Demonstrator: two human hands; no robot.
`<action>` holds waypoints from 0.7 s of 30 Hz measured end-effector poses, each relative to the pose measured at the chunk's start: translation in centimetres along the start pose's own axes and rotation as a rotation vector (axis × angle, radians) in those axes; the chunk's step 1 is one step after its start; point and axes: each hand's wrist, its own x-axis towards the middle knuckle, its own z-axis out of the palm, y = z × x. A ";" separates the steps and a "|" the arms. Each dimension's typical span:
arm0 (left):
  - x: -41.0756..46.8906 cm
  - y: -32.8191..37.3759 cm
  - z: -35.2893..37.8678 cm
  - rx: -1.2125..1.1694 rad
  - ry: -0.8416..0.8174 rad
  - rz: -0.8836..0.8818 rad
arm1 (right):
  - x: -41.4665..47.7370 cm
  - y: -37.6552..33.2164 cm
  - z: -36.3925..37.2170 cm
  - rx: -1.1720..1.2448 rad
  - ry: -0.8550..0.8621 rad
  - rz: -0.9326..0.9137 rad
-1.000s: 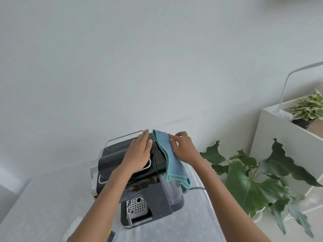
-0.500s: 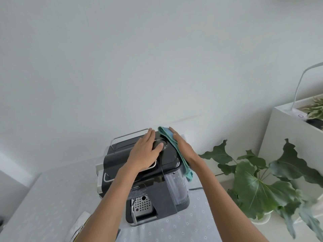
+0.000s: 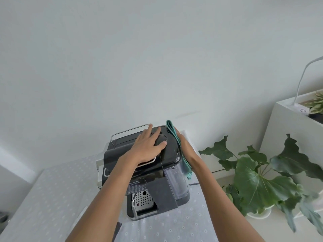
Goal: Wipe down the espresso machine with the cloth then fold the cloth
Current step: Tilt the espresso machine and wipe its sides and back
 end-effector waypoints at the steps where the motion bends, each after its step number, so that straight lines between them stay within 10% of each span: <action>1: 0.1 0.3 0.2 0.006 0.001 -0.022 | -0.5 0.2 0.1 0.014 0.010 0.026; 21: -0.5 1.0 1.4 0.012 0.151 -0.017 | -2.1 10.8 0.3 0.080 0.236 0.245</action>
